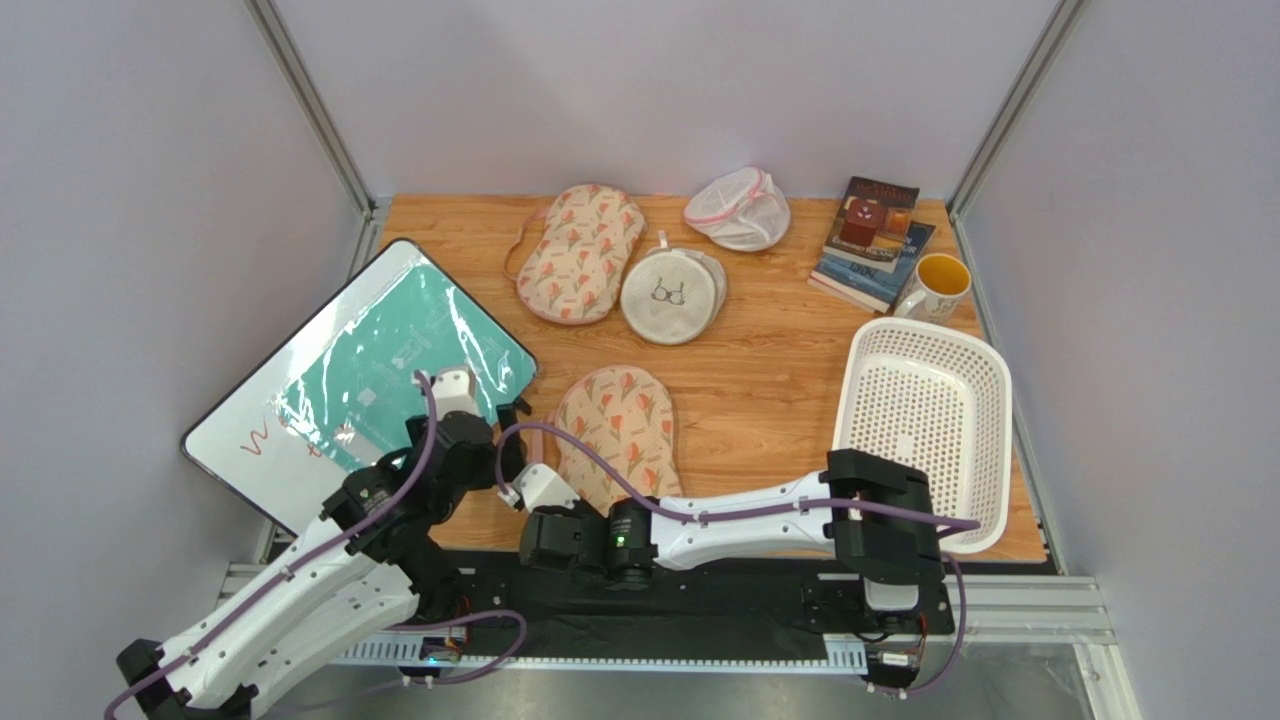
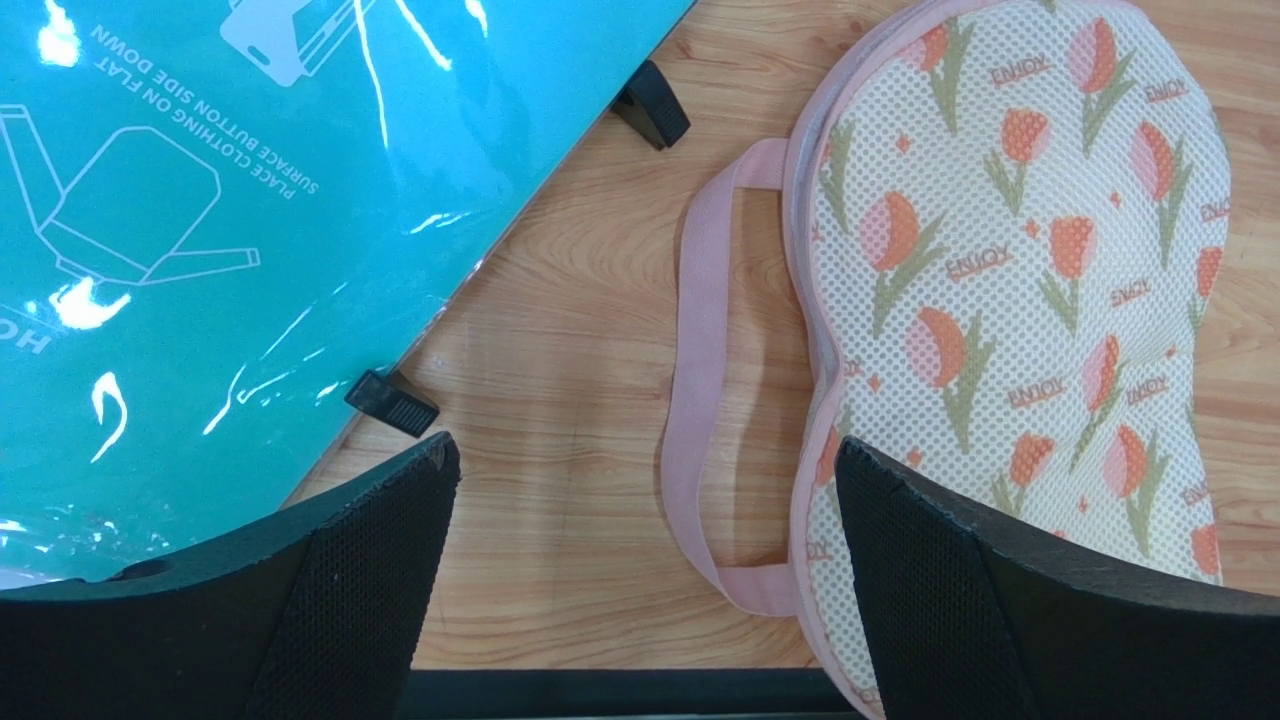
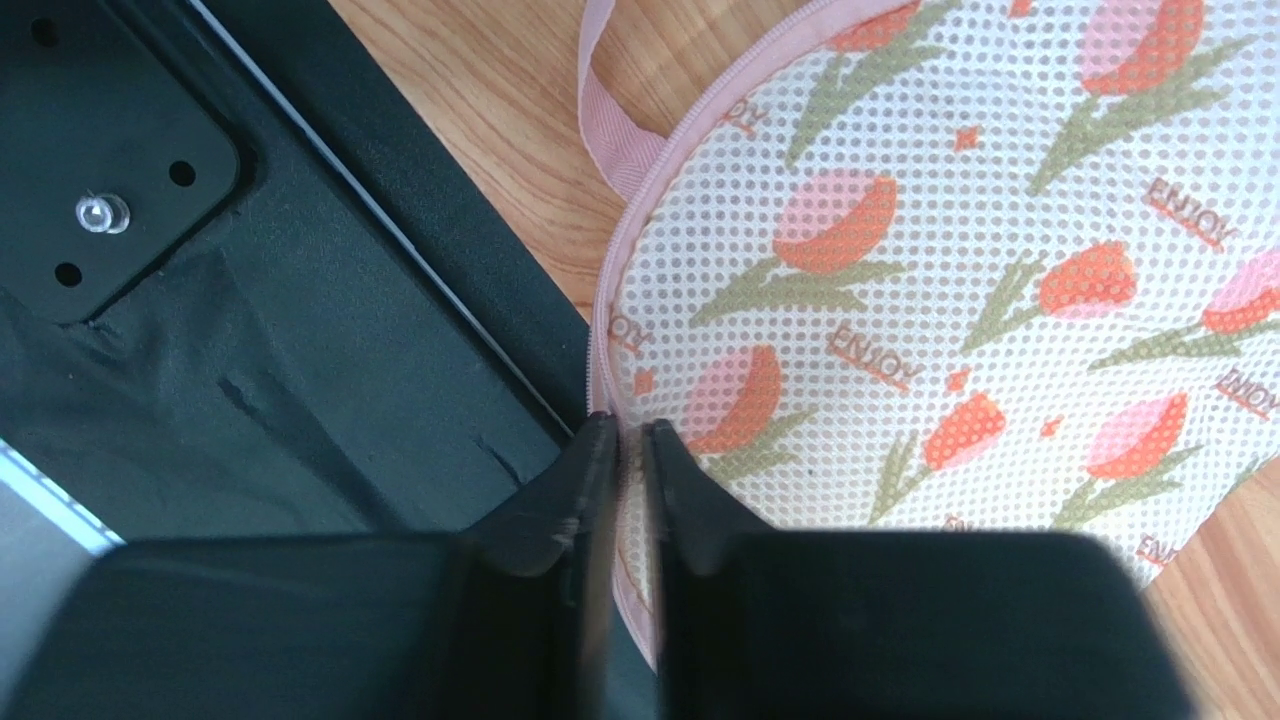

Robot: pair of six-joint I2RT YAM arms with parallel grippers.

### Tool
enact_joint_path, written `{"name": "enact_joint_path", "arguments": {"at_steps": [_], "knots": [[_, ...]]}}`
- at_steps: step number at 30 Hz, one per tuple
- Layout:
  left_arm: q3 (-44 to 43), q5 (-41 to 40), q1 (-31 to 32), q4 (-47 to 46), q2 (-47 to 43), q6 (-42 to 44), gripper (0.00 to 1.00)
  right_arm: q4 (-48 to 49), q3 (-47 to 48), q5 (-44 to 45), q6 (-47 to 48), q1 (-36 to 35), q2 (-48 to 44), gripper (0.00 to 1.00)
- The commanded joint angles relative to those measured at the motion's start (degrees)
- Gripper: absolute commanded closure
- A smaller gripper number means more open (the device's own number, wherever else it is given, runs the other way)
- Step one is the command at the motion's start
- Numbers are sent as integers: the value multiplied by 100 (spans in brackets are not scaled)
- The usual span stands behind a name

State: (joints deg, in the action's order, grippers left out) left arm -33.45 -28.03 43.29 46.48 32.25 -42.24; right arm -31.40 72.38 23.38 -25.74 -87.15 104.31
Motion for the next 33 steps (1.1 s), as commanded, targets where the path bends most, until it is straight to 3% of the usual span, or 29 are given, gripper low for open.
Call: {"name": "enact_joint_path", "arguments": {"at_steps": [1, 2, 9, 19, 26, 33], "knots": [[-126, 166, -13, -42, -96, -39, 0, -42, 312, 132, 25, 32, 124, 94], [-126, 175, -13, -34, -96, -39, 0, -42, 312, 167, 16, 49, 124, 100], [-100, 184, -13, -77, -114, -21, 0, -51, 128, 518, -247, 225, -454, 100], [-56, 474, -5, -306, 150, 172, 1, -42, -830, 1160, -889, 805, -2159, 100], [-65, 641, -5, -447, 264, 304, 1, 212, -1559, 881, -986, 1051, -2723, 100], [-56, 702, -5, -482, 247, 339, 2, 1021, -1850, 63, -977, 1060, -2513, 96]]}}
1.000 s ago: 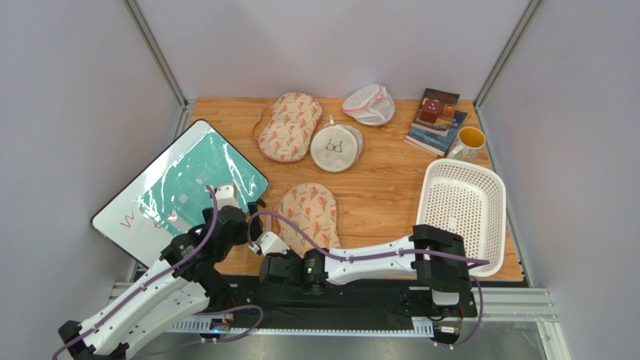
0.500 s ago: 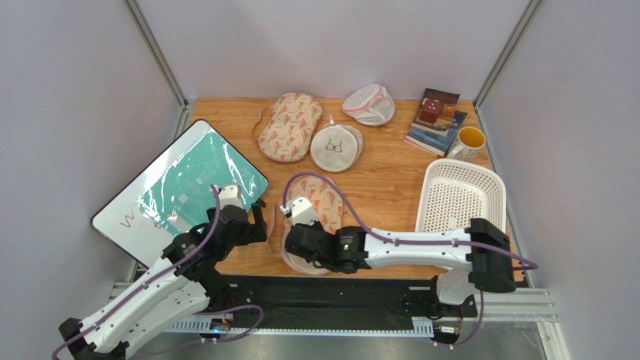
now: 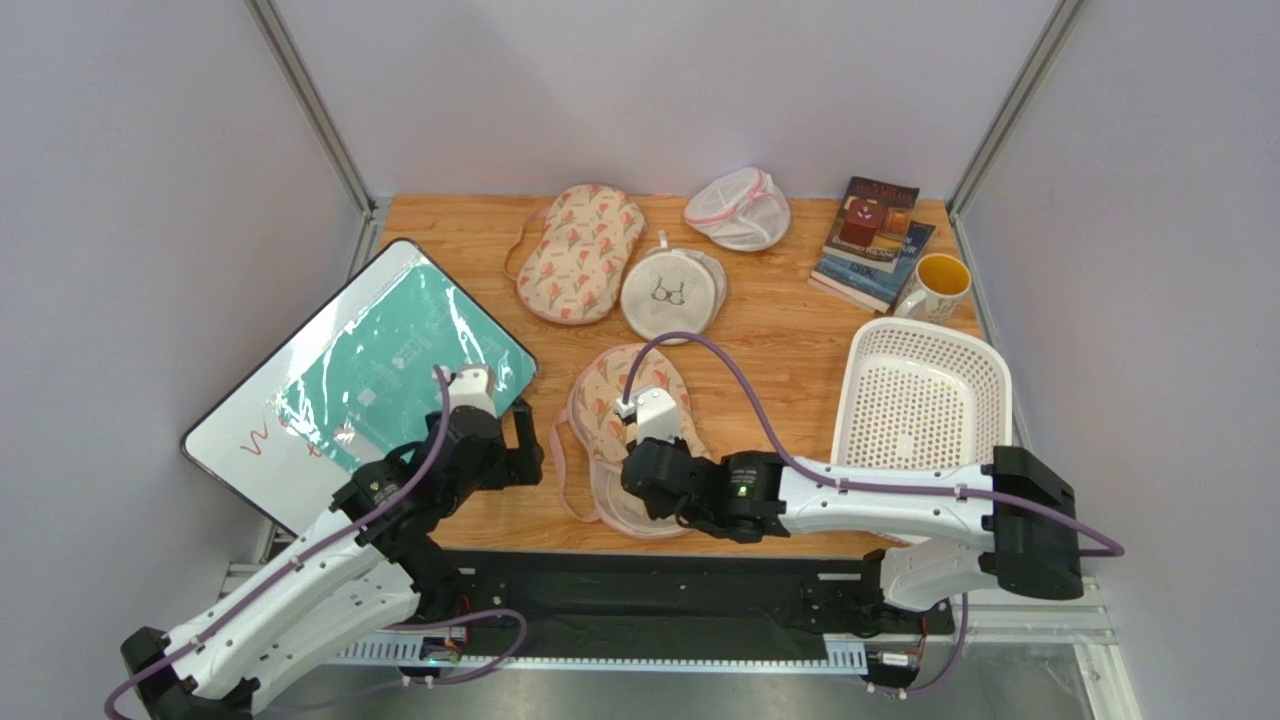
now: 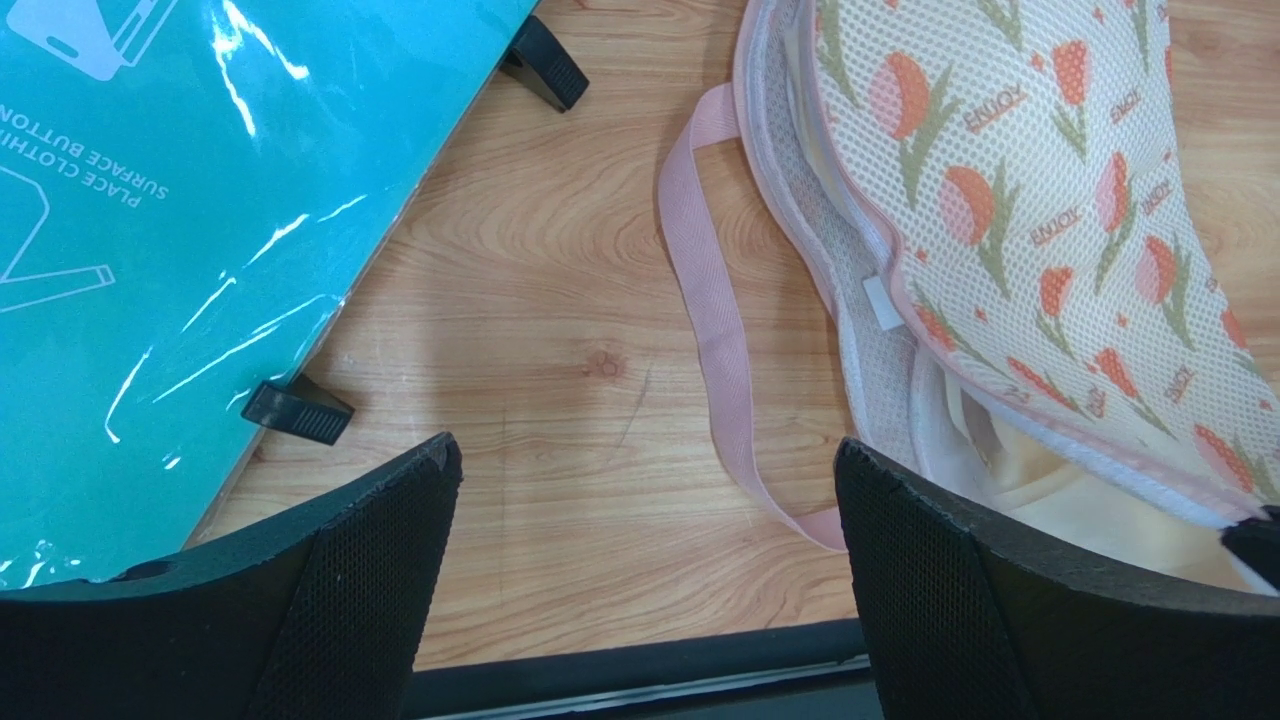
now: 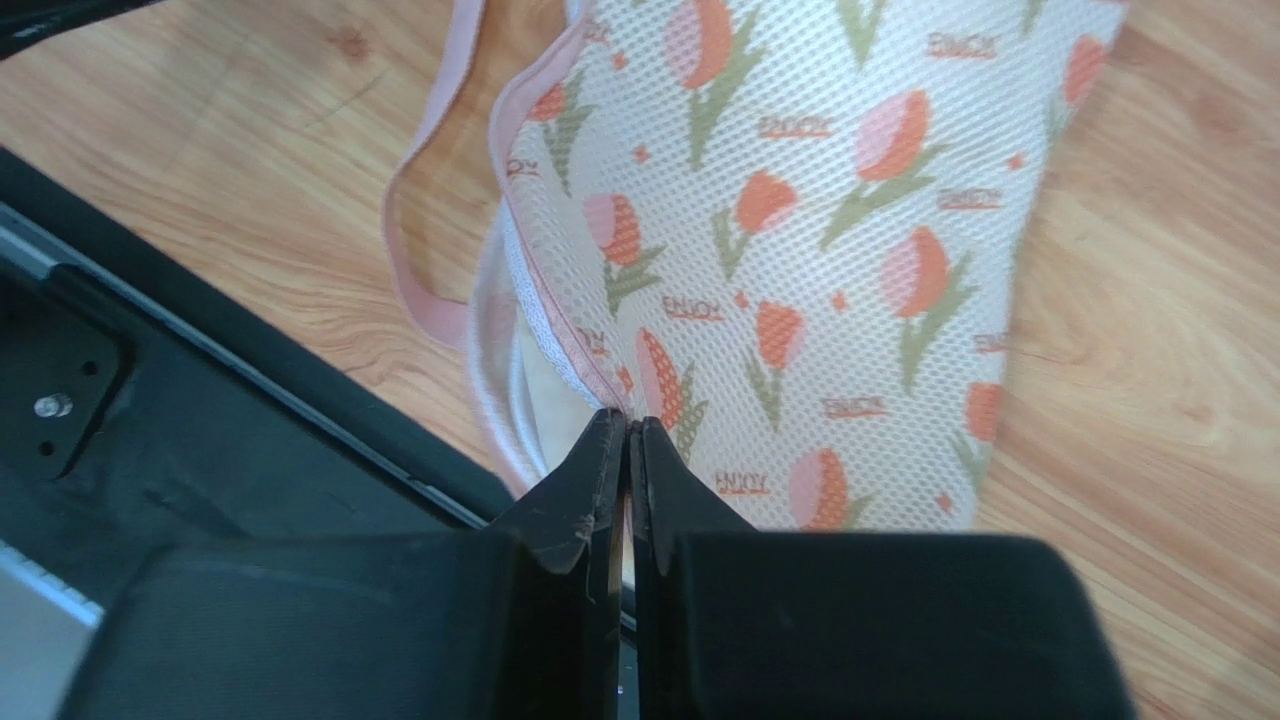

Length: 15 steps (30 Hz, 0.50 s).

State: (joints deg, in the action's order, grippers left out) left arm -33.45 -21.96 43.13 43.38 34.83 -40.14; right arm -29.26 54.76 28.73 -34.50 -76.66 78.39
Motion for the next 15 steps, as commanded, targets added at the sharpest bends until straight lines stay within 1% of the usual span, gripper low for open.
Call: {"name": "enact_joint_path", "arguments": {"at_steps": [1, 5, 6, 7, 8, 13, 15], "knots": [[-56, 104, 2, -171, -11, 129, 2, 920, -115, -578, -118, 2, 132, 95], [-39, 113, 2, -171, -29, 138, 2, 1273, -159, -948, -188, 11, 413, 94], [-39, 113, 2, -171, -29, 138, 2, 1291, -159, -957, -189, 2, 475, 95], [-39, 113, 2, -171, -38, 138, 2, 1291, -150, -957, -189, 2, 502, 100], [-39, 95, 11, -180, -38, 138, 2, 1299, -159, -922, -215, 11, 502, 100], [-21, 95, 2, -189, -46, 147, 2, 1133, -291, -317, -391, 2, 54, 100], [-12, 112, 2, -198, -38, 156, 2, 852, -256, 87, -504, 20, -130, 100]]}}
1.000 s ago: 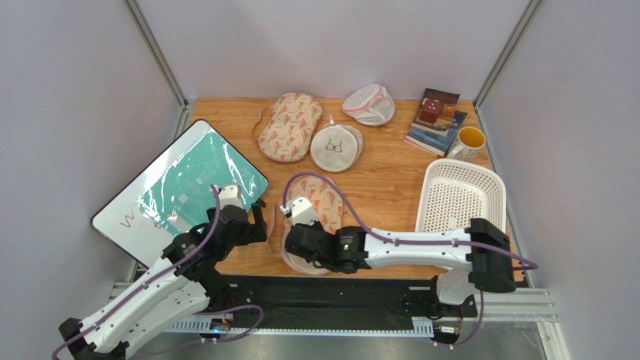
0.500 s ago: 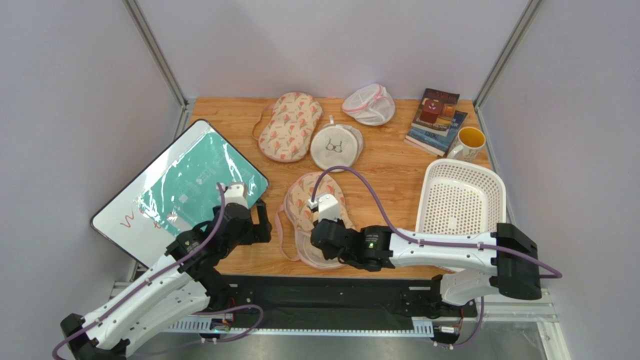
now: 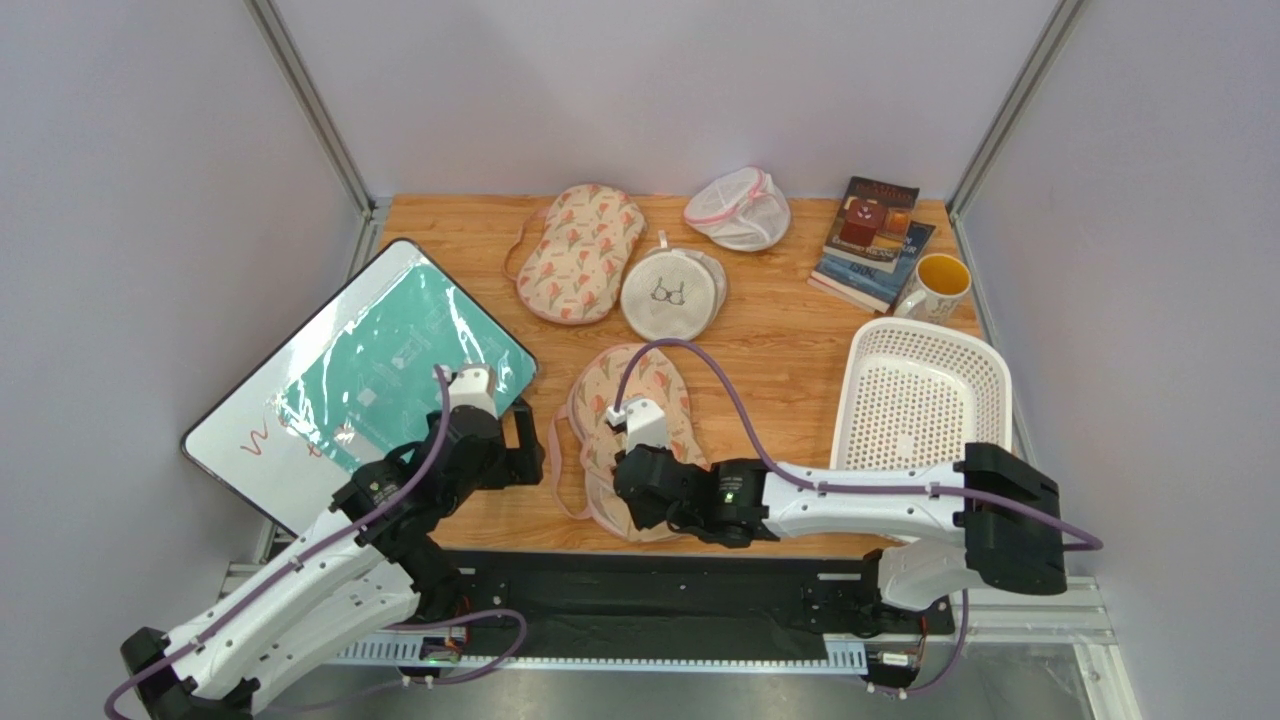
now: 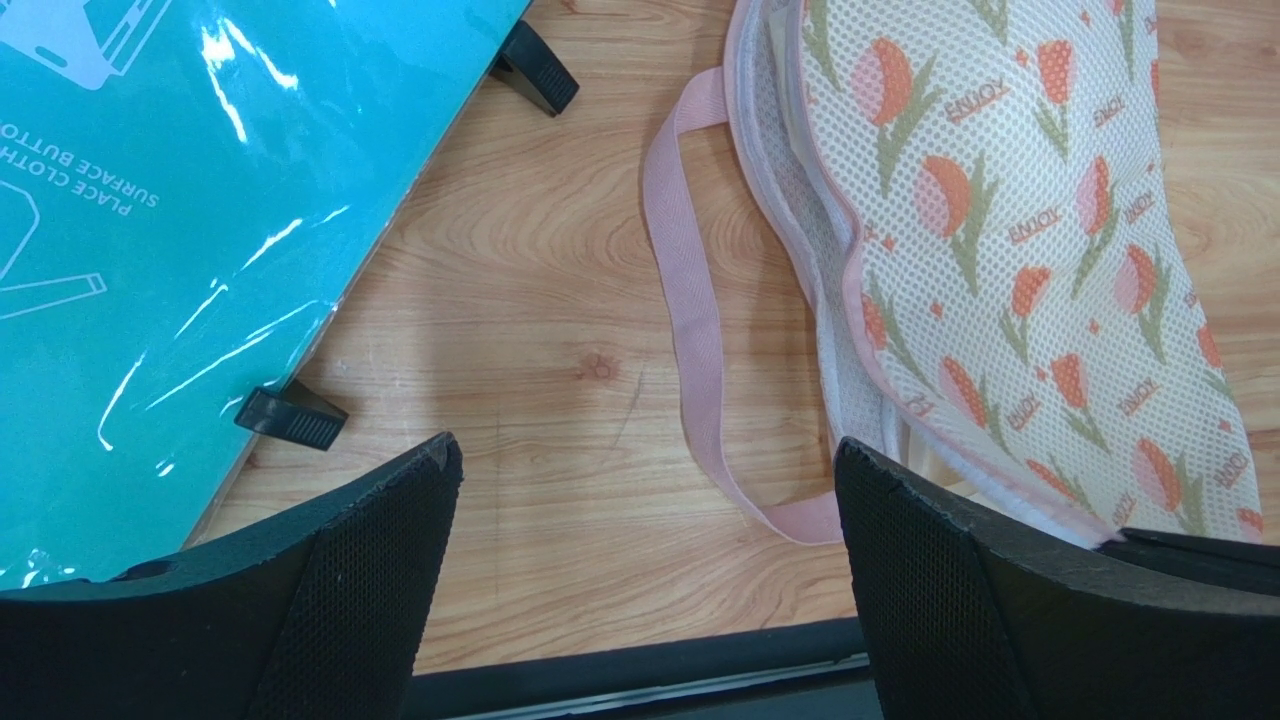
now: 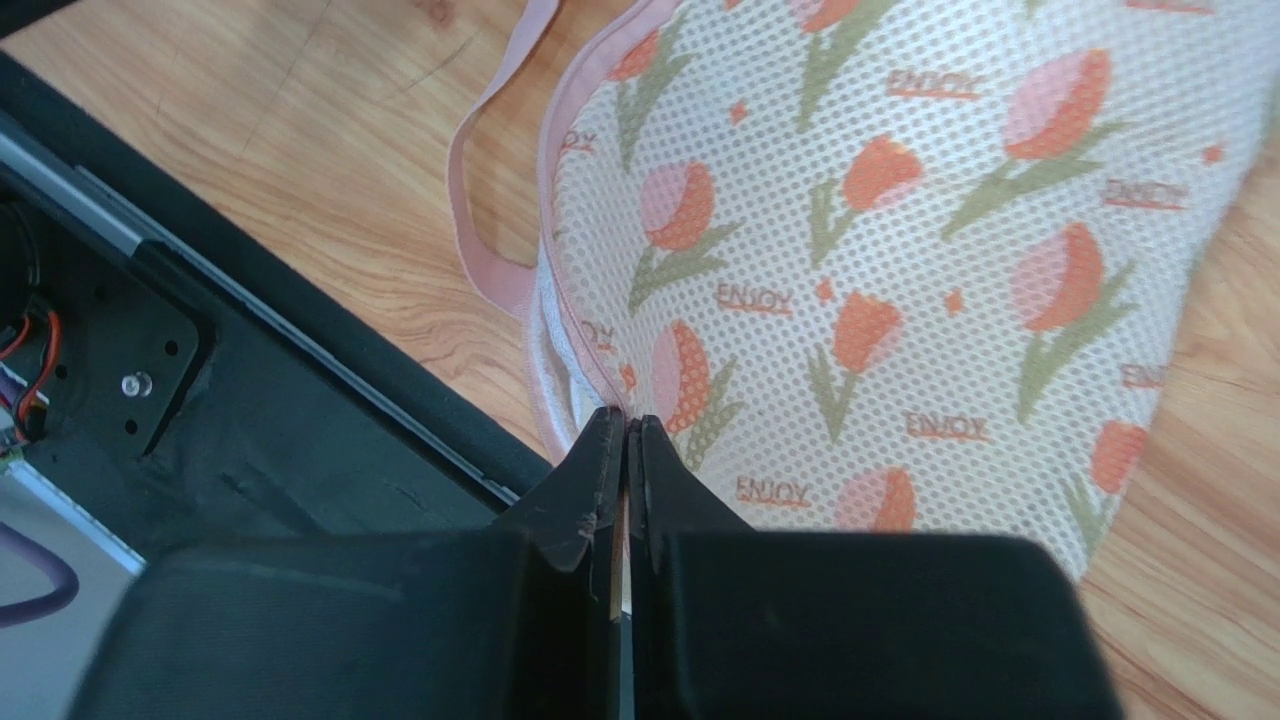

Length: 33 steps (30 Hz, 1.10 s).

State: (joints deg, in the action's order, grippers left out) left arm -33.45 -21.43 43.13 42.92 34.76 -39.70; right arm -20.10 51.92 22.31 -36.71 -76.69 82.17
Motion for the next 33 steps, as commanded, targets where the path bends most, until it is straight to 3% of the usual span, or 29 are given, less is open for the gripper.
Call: {"name": "enact_joint_path", "arguments": {"at_steps": [1, 9, 23, 33], "knots": [[-12, 77, 11, -161, -22, 112, 2, -204, 55, 862, -319, 39, -553, 100], [-4, 166, 11, -196, 22, 156, 2, -1487, -147, 1926, -1311, 478, -1290, 100], [-3, 280, 11, -222, 74, 217, 3, -3368, -1544, 3227, -4325, 1077, -2961, 100], [5, 429, 11, -284, -13, 288, 3, -3536, -1685, 3263, -4459, 1121, -2742, 100]]}}
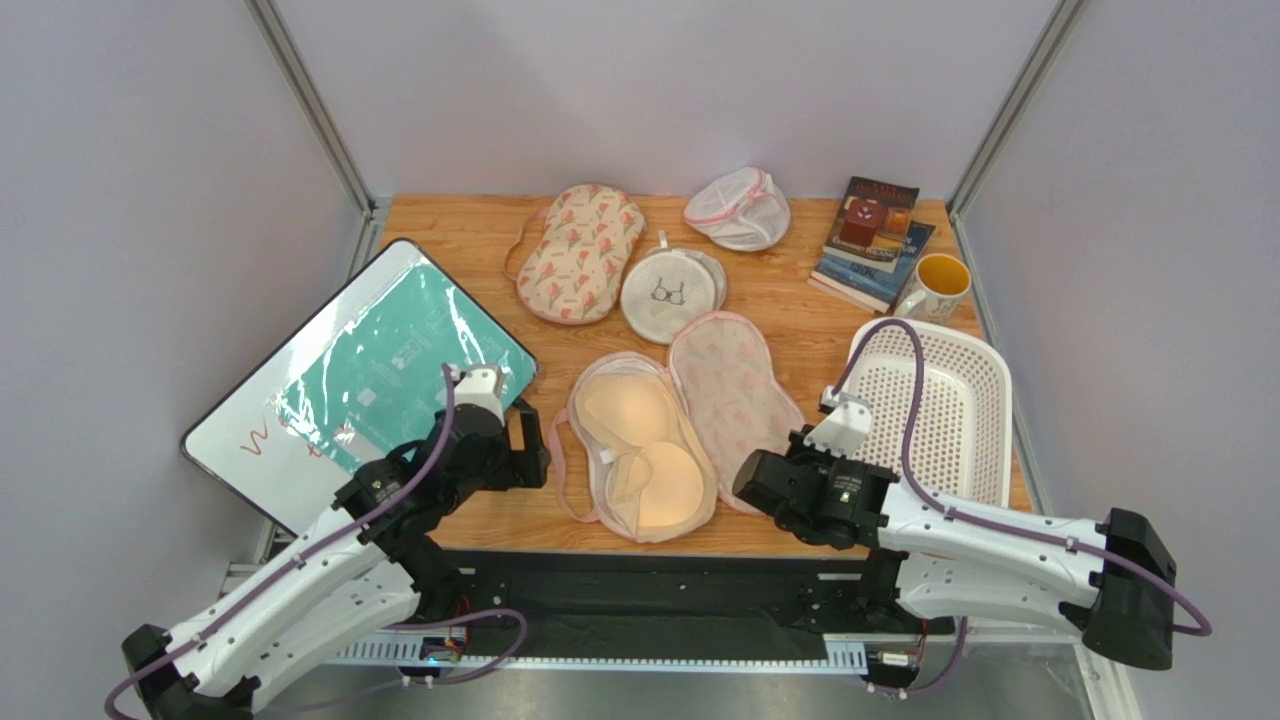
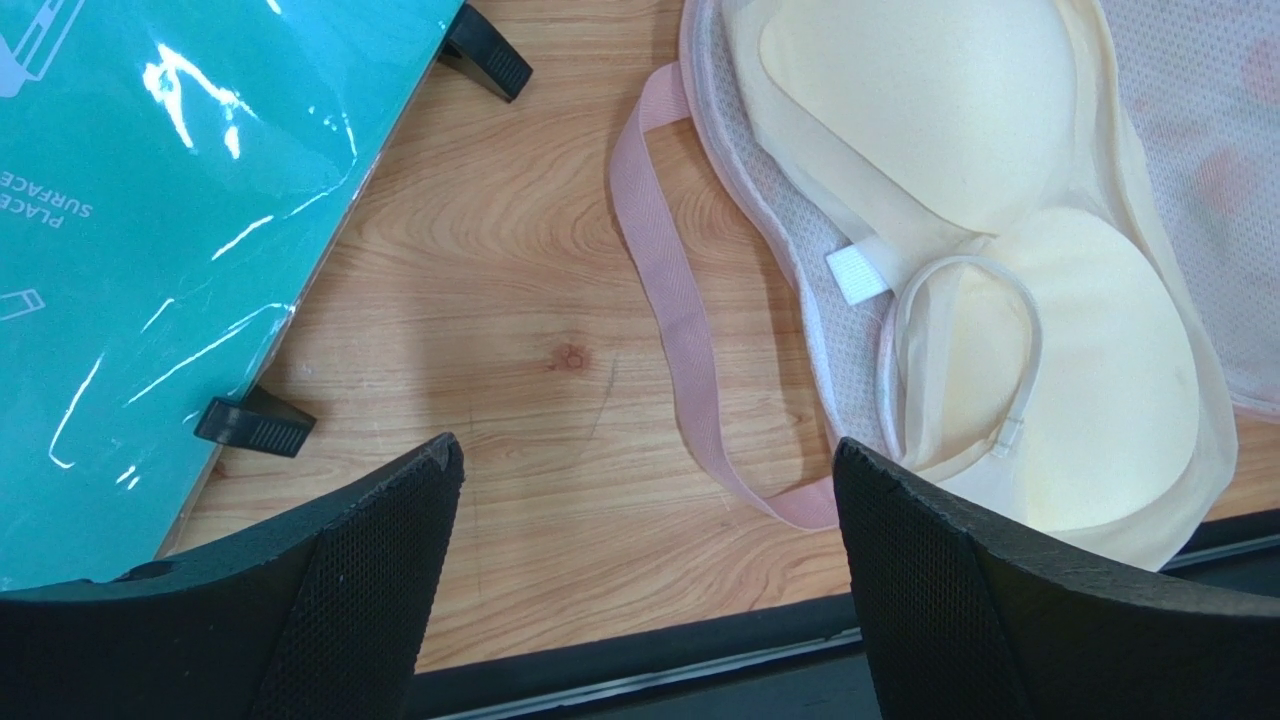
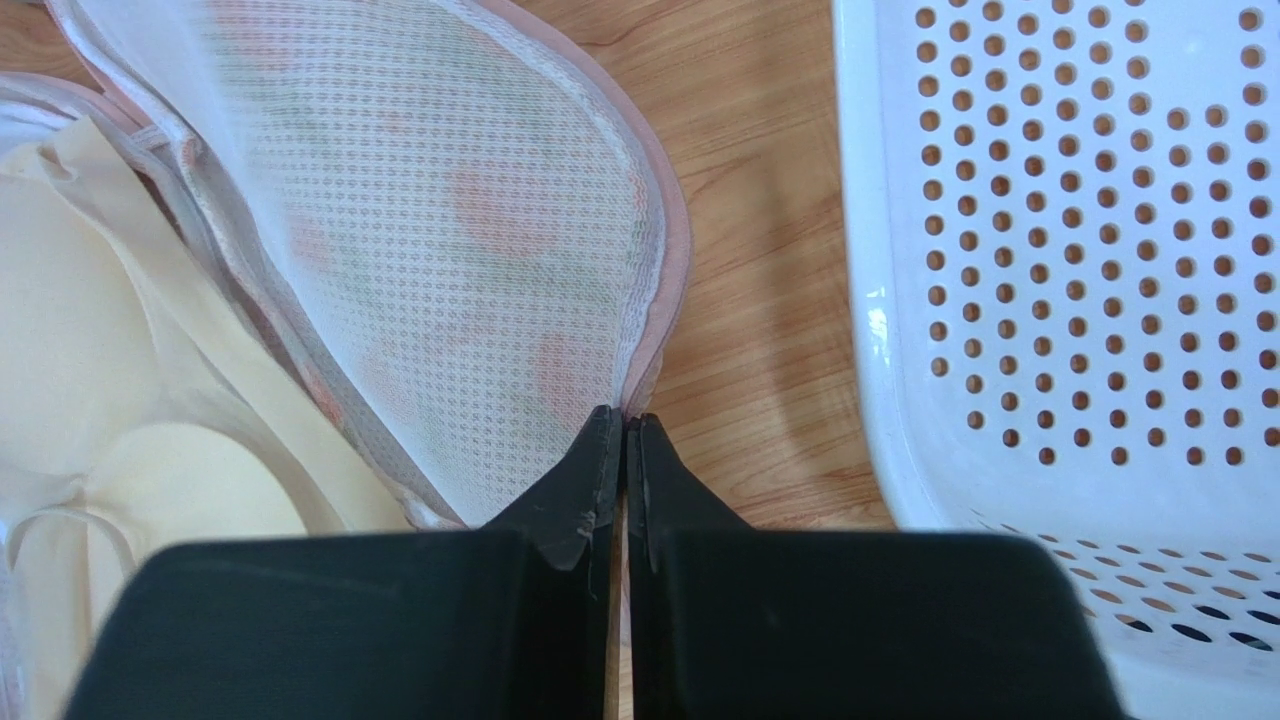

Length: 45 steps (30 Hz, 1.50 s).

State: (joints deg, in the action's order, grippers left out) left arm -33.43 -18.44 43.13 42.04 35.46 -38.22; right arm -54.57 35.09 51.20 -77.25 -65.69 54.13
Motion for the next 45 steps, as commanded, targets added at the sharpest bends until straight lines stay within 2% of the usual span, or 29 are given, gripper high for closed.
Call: {"name": "enact_joint_path", "arguments": {"at_steps": [1, 4, 6, 8, 9, 13, 15, 17, 18, 20, 21, 23, 24, 27, 29, 34, 45], "knots": [[12, 138, 11, -214, -109, 148, 3, -142, 6, 373, -396, 21, 54, 100], [38, 182, 11, -231, -224, 165, 3, -378, 68, 391, -413, 39, -60, 93], [47, 200, 11, -249, -285, 174, 3, -537, 199, 382, -396, 39, -148, 54], [47, 235, 11, -258, -312, 174, 3, -888, 313, 399, -474, 39, -288, 20], [47, 244, 11, -258, -321, 174, 3, -1011, 436, 426, -484, 39, -332, 16], [56, 288, 11, -275, -312, 209, 3, -1250, 770, 514, 16, 39, -543, 13], [56, 323, 11, -302, -321, 244, 3, -988, 867, 383, 988, 39, -561, 13], [65, 367, 11, -328, -347, 262, 3, -215, 964, 120, 1789, 39, -491, 13], [73, 376, 2, -337, -373, 280, 3, 327, 982, -256, 2524, 39, -447, 13], [100, 385, 2, -346, -435, 288, 3, 962, 973, -793, 3248, 21, -281, 14], [109, 385, 11, -363, -505, 288, 3, 1601, 956, -1440, 3748, 30, -228, 13], [144, 402, 11, -381, -558, 297, 3, 2176, 886, -2085, 4094, 30, -43, 8], [152, 385, 11, -390, -602, 297, 3, 2587, 868, -2584, 4174, 30, 44, 7], [170, 393, 11, -398, -655, 289, 3, 2950, 946, -3315, 4183, 30, 701, 7], [179, 393, 11, -407, -663, 297, 3, 3004, 1026, -3537, 4148, -13, 1028, 7], [196, 411, 2, -416, -646, 306, 3, 2943, 1096, -3406, 3824, -155, 1890, 7], [214, 437, 2, -442, -672, 315, 3, 2838, 798, -3266, 3165, -137, 2049, 8]]}}
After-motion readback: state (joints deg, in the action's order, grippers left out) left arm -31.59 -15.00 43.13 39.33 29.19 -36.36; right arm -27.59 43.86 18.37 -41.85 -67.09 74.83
